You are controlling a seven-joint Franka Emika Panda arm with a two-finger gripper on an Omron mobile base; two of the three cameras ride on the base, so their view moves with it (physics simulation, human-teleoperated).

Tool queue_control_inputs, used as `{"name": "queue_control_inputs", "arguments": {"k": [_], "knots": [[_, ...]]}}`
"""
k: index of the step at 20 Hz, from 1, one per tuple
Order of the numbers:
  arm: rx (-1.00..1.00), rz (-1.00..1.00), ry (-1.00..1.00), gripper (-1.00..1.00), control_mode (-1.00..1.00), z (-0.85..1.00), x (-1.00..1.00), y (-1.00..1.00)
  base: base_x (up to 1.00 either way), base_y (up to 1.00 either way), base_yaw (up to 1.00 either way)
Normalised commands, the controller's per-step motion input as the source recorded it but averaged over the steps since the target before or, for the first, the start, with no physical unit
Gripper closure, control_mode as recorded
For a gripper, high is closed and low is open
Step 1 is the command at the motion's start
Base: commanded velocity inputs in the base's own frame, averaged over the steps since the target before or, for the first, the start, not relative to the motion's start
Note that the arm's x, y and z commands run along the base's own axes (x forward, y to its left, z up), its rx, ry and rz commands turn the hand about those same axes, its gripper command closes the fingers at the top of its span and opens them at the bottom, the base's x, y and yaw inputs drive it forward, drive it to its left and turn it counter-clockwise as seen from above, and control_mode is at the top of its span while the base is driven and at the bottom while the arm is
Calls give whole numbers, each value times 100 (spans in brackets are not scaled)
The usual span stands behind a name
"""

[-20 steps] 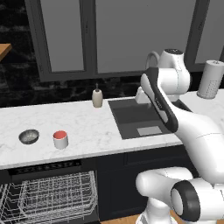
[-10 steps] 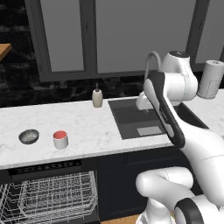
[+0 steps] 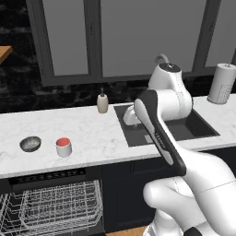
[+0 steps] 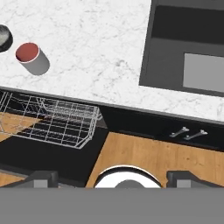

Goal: Pick up the cup and bowl from the counter, place them in the dishwasher, and close the dishwasher door.

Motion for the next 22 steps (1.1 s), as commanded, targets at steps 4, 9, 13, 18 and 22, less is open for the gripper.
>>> {"name": "queue_control_inputs", "arguments": {"k": [4,9,13,18,22], "knots": [[-2,3,1,-100,-100,-39,18,71,0,0,0],[0,2,0,-100,-100,-4,2,7,0,0,0],[-1,-1,0,-100,-100,-8,44,38,0,0,0],[0,-3,0,-100,-100,-3,33,47,0,0,0],[0,-2,0,-100,-100,0,42,39,0,0,0]]}}
